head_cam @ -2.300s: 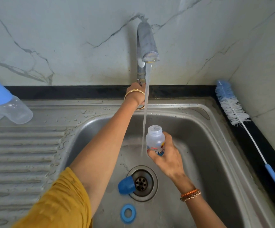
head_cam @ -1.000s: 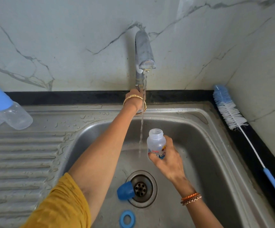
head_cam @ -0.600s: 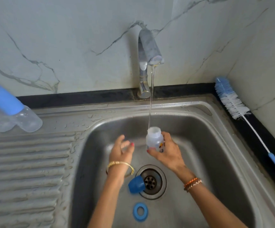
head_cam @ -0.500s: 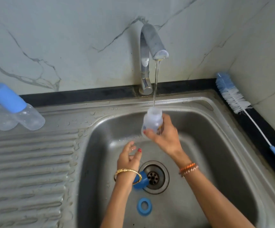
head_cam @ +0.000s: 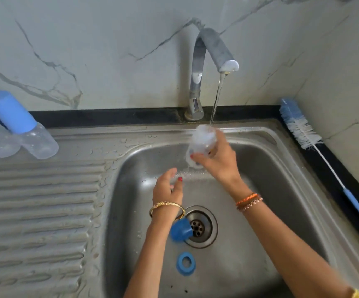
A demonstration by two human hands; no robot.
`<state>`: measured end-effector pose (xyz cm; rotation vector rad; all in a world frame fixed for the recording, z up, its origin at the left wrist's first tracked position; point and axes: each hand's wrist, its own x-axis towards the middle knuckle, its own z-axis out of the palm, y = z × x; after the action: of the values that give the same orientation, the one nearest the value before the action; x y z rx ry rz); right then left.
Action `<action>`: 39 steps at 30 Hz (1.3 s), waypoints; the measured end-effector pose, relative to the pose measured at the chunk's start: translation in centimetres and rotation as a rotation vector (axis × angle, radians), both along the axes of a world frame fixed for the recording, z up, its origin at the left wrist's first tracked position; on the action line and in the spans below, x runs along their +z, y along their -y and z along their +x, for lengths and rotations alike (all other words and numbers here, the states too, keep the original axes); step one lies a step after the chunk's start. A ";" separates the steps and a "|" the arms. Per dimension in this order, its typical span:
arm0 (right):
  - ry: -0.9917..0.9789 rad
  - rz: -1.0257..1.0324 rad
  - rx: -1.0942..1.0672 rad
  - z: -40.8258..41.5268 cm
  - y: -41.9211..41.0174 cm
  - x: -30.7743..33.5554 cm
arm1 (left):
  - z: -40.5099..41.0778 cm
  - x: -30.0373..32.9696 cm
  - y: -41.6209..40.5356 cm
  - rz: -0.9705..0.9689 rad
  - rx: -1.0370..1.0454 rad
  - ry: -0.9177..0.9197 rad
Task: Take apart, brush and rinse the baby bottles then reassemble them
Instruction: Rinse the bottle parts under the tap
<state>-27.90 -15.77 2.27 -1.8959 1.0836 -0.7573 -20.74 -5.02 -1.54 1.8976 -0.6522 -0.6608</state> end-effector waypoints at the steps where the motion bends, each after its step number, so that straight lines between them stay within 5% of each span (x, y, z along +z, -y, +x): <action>1: 0.102 -0.012 -0.068 -0.1 0.1 0.4 | 0.1 0.2 0.1 -0.035 0.016 -0.038; 3: 0.119 0.028 -0.093 0.3 0.6 0.9 | 0.0 0.5 0.1 -0.098 0.054 -0.150; 6: -0.133 0.016 0.067 0.5 0.4 0.9 | -0.6 1.1 0.1 -0.151 0.104 -0.270; 10: 0.041 -0.072 -0.075 0.6 0.0 0.7 | -0.5 1.0 0.5 -0.199 0.138 -0.276; 12: -0.149 -0.030 0.021 0.7 -0.2 0.1 | -0.5 0.9 0.4 -0.213 0.140 -0.275; 17: 0.048 -0.098 -0.124 -0.3 -0.7 -0.6 | 0.1 0.1 0.5 -0.244 0.166 -0.220; 20: -0.155 -0.048 0.028 -1.2 -0.7 -0.5 | -0.3 0.3 0.3 -0.253 0.154 -0.236; 24: 0.020 -0.111 -0.073 -1.6 -0.3 1.1 | -0.8 0.7 0.3 -0.276 0.123 -0.213; 27: -0.131 -0.066 0.048 -1.1 0.0 1.9 | -1.2 0.7 0.1 -0.271 0.079 -0.128; 31: 0.018 -0.103 -0.037 -1.3 0.0 2.3 | -0.9 0.5 0.2 -0.292 0.058 -0.065; 39: -0.116 -0.172 0.068 -1.0 -0.1 1.9 | -0.9 0.0 0.3 -0.215 0.102 0.088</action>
<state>-28.93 -15.63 4.21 -2.1342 1.0471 -0.7294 -21.63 -5.28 -1.51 1.7545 -0.6505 -0.4264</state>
